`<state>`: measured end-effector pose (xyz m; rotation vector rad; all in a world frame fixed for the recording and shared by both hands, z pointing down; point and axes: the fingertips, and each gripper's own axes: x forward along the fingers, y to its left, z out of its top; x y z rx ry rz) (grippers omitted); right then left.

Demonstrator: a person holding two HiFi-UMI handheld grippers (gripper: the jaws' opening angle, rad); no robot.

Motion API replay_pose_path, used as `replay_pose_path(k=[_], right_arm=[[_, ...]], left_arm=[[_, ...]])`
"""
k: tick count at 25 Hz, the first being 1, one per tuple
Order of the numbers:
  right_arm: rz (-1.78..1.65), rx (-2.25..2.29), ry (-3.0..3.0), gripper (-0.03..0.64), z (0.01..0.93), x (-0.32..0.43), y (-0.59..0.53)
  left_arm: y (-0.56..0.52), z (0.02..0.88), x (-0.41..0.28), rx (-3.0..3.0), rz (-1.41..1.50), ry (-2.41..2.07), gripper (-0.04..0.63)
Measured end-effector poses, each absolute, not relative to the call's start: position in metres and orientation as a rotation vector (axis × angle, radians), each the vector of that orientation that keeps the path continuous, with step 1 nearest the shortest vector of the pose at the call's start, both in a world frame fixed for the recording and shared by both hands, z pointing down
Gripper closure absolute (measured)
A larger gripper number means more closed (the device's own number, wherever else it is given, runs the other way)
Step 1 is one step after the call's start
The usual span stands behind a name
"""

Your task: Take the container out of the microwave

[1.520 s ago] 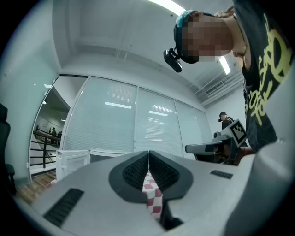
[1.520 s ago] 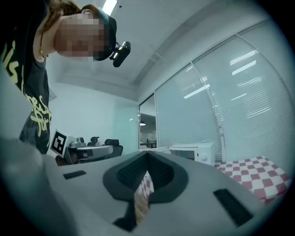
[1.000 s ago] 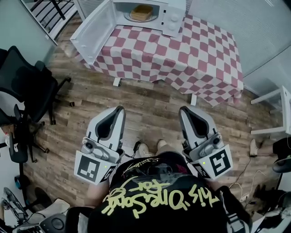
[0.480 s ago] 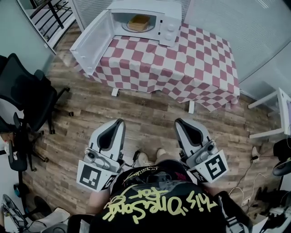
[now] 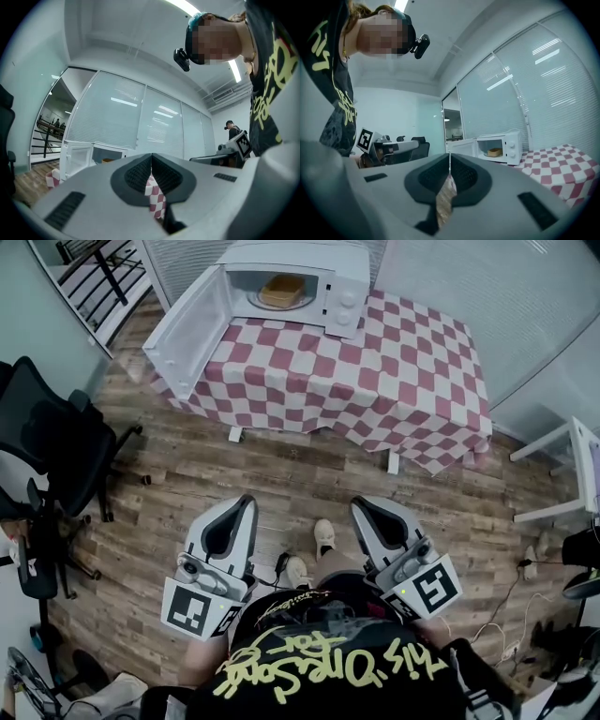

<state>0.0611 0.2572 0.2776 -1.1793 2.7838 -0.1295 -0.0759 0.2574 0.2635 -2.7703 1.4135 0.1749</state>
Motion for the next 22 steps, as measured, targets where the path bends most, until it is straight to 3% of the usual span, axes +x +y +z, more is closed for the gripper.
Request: replay_pose_path(k=[9, 15, 22], right_arm=[[-0.003, -1.295, 2.777, 0.606, 0.26, 0.074, 0.232], [-0.044, -1.304, 2.816, 0.606, 0.266, 0.075, 0.205], [-0.102, -1.276, 2.878, 0.606, 0.279, 0.073, 0.163]], left_arm=[[0.242, 0.266, -0.067, -2.744, 0.105, 1.471, 0.588], [0.202, 0.291, -0.062, -2.711, -0.244, 1.613, 0.588], [0.166, 0.303, -0.063, -2.737, -0.308, 1.676, 0.588]])
